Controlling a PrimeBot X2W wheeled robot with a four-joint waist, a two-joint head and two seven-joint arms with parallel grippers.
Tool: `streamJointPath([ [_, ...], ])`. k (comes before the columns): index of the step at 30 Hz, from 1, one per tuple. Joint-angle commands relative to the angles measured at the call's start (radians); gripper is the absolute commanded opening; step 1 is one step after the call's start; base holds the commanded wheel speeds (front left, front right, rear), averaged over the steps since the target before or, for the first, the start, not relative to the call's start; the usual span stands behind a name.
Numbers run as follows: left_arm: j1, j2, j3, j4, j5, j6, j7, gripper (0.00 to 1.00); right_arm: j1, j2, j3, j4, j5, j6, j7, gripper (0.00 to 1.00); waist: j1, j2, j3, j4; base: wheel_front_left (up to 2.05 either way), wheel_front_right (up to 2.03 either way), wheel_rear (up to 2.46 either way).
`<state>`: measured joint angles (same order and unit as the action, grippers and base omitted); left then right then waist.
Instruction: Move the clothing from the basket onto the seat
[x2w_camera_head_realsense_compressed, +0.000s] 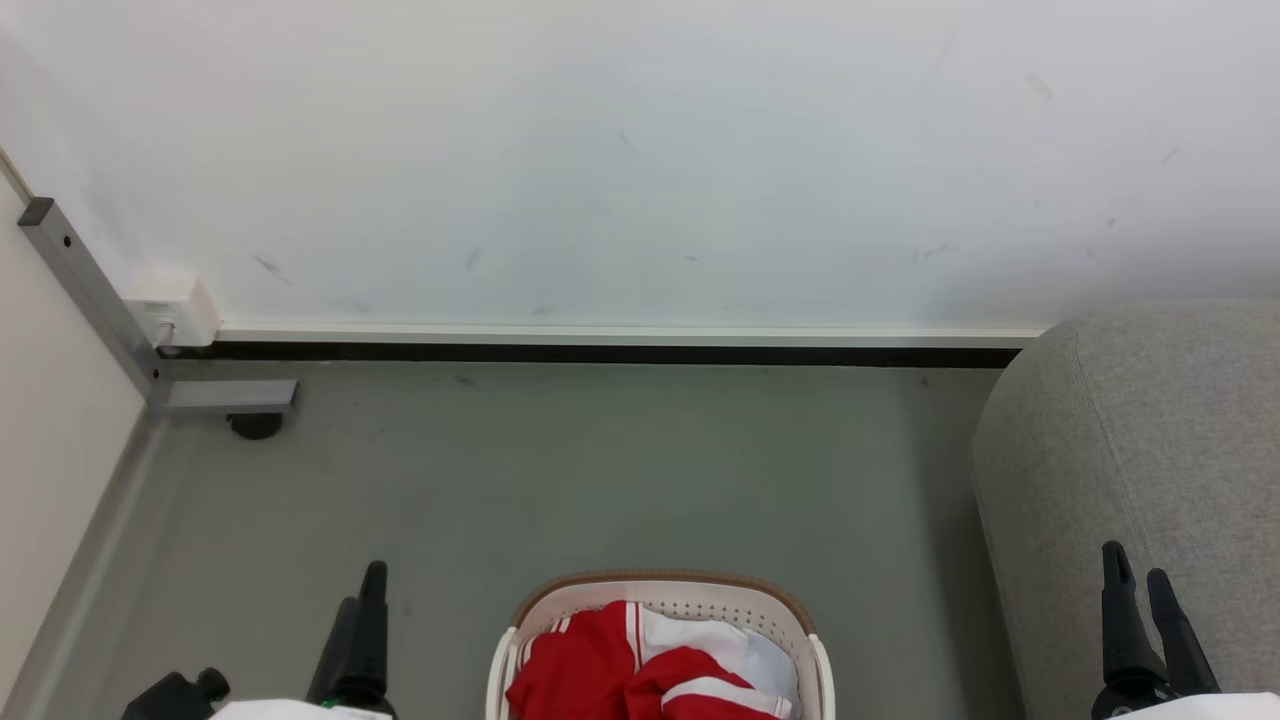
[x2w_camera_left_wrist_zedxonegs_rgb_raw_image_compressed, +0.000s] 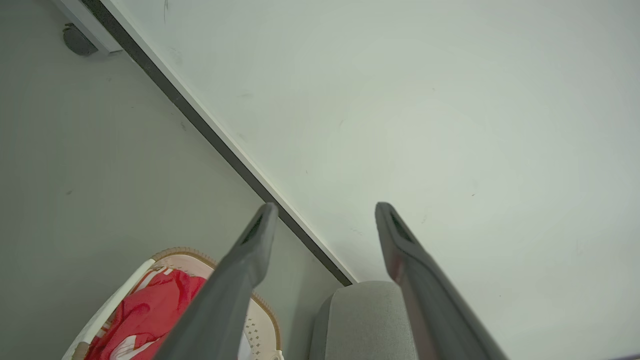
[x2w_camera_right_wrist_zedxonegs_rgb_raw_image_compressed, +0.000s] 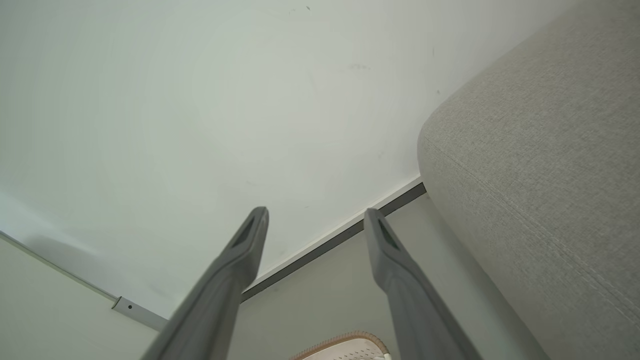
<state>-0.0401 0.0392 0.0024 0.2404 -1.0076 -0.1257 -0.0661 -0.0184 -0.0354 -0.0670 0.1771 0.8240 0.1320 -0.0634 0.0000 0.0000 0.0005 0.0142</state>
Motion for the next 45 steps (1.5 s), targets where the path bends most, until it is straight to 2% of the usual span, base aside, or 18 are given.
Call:
streamJointPath([
  [1, -0.004, 0.009, -0.001, -0.017, 0.032, -0.004, -0.008, 1.00, 0.000, -0.011, 0.002, -0.019, -0.038, -0.001, -0.012, 1.00, 0.0000, 0.0000, 0.000, 0.000, 0.00, 0.00, 0.00],
  [20, 0.012, 0.011, -0.022, -0.024, 0.262, -0.005, -0.067, 1.00, 0.016, -0.013, 0.008, -0.039, -0.275, -0.001, -0.070, 1.00, 0.0000, 0.0000, 0.001, 0.006, 0.00, 0.00, 0.00],
  [45, 0.031, 0.013, -0.040, -0.020, 0.514, -0.006, -0.130, 1.00, 0.042, -0.016, 0.011, -0.051, -0.525, -0.002, -0.133, 1.00, 0.0000, 0.0000, 0.002, 0.008, 0.00, 0.00, 0.00],
])
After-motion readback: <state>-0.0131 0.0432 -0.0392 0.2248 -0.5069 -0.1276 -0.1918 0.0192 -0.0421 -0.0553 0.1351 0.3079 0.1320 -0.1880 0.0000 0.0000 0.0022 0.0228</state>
